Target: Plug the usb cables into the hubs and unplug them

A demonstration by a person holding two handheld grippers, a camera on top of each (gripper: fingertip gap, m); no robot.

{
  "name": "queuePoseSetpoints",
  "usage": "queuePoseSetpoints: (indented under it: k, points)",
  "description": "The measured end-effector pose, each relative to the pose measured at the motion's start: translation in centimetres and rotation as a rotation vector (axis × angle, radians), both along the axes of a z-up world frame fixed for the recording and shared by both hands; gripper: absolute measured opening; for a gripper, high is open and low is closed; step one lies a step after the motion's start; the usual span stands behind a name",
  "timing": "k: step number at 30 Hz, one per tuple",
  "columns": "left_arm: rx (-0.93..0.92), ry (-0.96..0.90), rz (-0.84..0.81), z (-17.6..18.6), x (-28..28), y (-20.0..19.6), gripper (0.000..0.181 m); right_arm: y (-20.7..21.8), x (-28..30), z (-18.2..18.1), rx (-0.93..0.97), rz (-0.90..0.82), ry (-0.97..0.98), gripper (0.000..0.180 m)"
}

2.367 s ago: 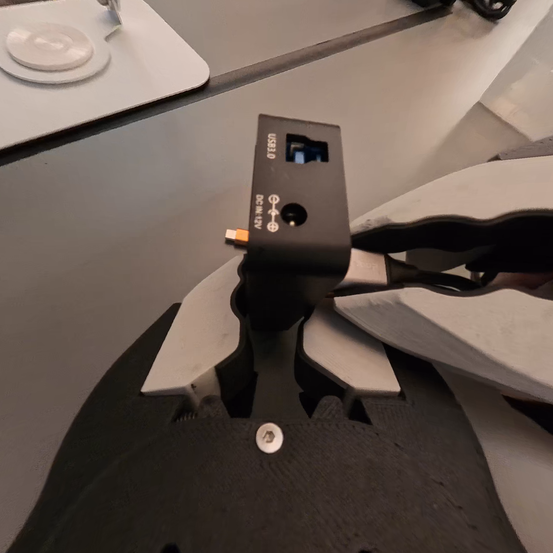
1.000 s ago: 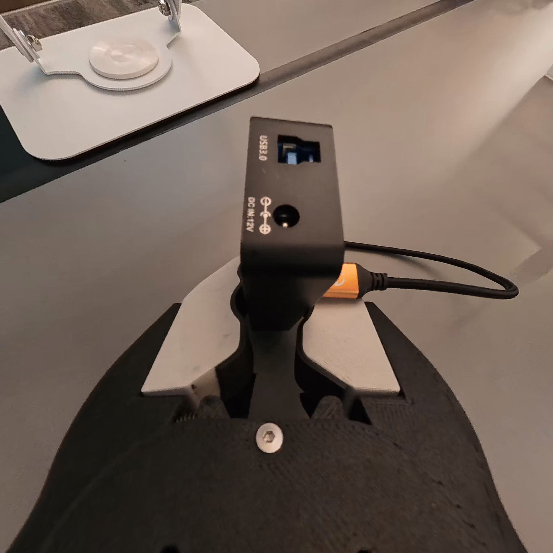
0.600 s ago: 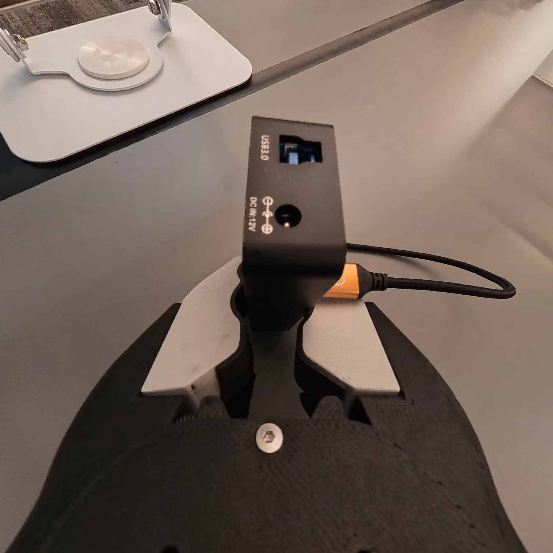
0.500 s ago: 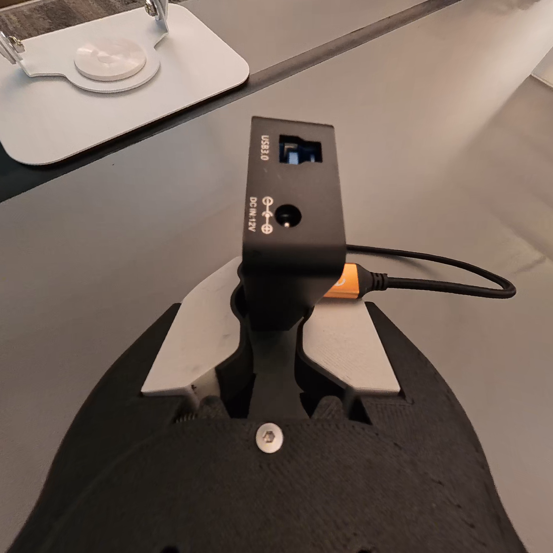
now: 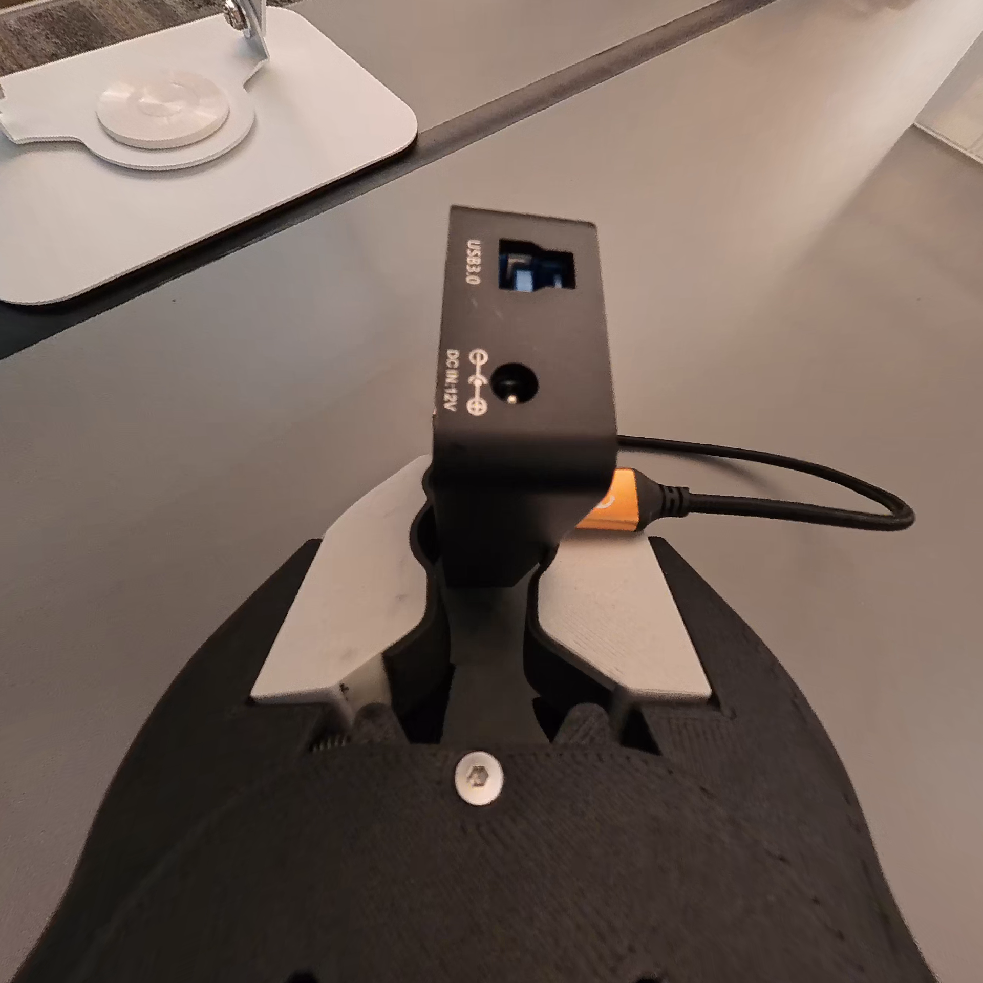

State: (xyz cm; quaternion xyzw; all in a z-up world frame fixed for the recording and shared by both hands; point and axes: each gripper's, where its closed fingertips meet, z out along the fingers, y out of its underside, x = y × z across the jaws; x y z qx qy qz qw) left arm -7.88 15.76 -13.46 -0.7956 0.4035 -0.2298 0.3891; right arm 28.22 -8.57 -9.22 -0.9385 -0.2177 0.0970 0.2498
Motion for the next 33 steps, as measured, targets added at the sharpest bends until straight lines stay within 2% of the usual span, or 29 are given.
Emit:
queuePoseSetpoints:
  k: [3,5,8,10,12,14,18,20,26,29,33]
  points:
    - [-0.001,0.0,-0.027,0.0,0.3,-0.3,0.03,0.6,0.0,3.8,0.15,-0.028,-0.035,0.045]
    - [0.003,0.003,-0.039,0.0,0.6,-0.4,0.029,1.8,-2.2,8.3,0.336,-0.05,-0.034,0.04]
    - [0.005,0.003,-0.042,0.0,0.7,-0.4,0.029,4.2,-11.2,16.4,0.838,0.061,0.007,0.04]
    - [0.006,0.003,-0.041,0.0,0.7,-0.4,0.029,5.2,-18.8,18.7,1.111,0.169,0.099,0.04]
    - [0.014,0.009,-0.037,0.0,0.7,-0.3,0.03,7.6,-25.4,16.8,1.139,0.238,0.208,0.04]
    - [0.02,0.03,-0.033,-0.2,0.6,-0.3,0.03,11.6,-29.3,13.2,1.081,0.19,0.255,0.04]
    - [-0.008,0.129,-0.043,-1.6,0.2,-0.5,0.029,18.0,-34.1,5.3,0.806,0.103,0.315,0.037]
    - [-0.009,0.127,-0.049,-1.6,0.2,-0.6,0.029,19.7,-35.1,2.8,0.728,0.085,0.245,0.034]
    - [-0.015,0.122,-0.054,-1.6,0.3,-0.6,0.029,21.6,-36.2,0.2,0.613,0.076,0.184,0.032]
    - [-0.025,0.109,-0.062,-1.5,0.4,-0.6,0.028,21.5,-37.0,0.2,0.61,0.11,0.224,0.016]
    - [-0.013,0.12,-0.072,-1.6,0.5,-0.6,0.029,21.7,-36.9,0.1,0.595,0.086,0.239,0.019]
